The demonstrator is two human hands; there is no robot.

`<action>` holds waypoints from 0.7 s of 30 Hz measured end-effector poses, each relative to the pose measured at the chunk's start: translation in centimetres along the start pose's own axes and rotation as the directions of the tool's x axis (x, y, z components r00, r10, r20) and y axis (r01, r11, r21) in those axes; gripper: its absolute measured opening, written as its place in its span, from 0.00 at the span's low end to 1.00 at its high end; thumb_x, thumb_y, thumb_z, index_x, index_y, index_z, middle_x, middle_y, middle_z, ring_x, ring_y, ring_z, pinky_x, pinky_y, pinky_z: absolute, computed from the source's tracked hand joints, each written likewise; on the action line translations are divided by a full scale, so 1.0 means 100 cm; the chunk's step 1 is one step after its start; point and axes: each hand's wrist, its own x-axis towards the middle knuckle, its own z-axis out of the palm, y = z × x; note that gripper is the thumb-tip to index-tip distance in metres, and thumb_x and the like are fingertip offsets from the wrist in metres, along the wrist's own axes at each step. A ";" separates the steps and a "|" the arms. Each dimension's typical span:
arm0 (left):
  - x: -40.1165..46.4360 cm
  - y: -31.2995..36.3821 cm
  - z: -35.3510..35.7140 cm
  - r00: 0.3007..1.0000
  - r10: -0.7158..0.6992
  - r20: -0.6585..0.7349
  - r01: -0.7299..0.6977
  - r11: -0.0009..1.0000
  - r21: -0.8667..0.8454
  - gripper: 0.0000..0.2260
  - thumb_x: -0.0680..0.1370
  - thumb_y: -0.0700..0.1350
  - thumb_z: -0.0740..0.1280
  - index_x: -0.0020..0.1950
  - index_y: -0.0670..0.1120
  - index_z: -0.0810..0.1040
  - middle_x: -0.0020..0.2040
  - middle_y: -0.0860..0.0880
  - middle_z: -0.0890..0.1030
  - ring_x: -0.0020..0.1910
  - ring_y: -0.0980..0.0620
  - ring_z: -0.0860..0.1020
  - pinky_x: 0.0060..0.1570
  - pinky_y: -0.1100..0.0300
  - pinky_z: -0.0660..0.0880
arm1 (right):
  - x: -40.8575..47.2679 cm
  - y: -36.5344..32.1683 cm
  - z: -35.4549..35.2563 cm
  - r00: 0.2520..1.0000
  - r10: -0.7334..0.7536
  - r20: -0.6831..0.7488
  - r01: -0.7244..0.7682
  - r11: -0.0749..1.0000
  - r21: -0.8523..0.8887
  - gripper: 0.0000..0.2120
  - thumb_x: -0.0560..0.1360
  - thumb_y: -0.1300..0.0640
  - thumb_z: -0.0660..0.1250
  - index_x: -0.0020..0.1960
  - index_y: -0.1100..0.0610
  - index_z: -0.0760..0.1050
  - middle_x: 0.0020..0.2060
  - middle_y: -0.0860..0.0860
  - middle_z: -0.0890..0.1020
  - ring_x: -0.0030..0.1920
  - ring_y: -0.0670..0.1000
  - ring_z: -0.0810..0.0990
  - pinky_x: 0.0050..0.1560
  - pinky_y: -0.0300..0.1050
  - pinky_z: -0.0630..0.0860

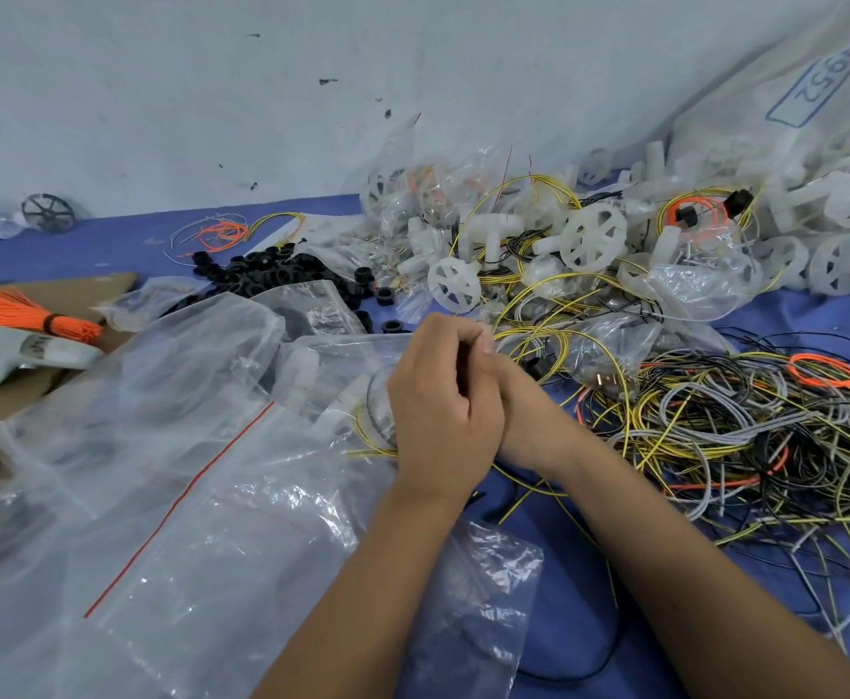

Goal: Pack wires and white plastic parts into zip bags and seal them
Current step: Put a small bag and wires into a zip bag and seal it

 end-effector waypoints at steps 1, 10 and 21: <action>0.000 -0.002 0.001 1.000 -0.026 0.013 0.025 0.999 0.021 0.05 0.79 0.37 0.67 0.43 0.44 0.75 0.39 0.57 0.74 0.39 0.62 0.72 0.42 0.72 0.65 | 0.001 0.003 -0.003 0.998 0.010 -0.069 -0.013 0.999 -0.038 0.16 0.75 0.78 0.60 0.37 0.61 0.76 0.30 0.56 0.77 0.34 0.44 0.75 0.34 0.44 0.73; -0.001 -0.024 0.004 0.948 -0.192 0.256 0.137 0.966 0.218 0.07 0.81 0.42 0.67 0.43 0.45 0.75 0.37 0.53 0.77 0.37 0.51 0.73 0.38 0.57 0.65 | -0.004 0.018 -0.038 0.883 -0.142 -0.447 -0.231 0.697 -0.679 0.03 0.76 0.55 0.72 0.47 0.49 0.85 0.38 0.45 0.83 0.39 0.48 0.80 0.42 0.47 0.78; 0.006 -0.022 -0.001 0.878 -0.473 0.071 0.478 0.874 -0.090 0.08 0.80 0.46 0.64 0.41 0.51 0.74 0.32 0.53 0.76 0.31 0.55 0.73 0.35 0.55 0.72 | -0.010 0.014 -0.044 0.837 0.056 -0.545 -0.474 0.572 -0.669 0.10 0.74 0.56 0.75 0.55 0.52 0.84 0.53 0.51 0.83 0.53 0.56 0.81 0.53 0.52 0.79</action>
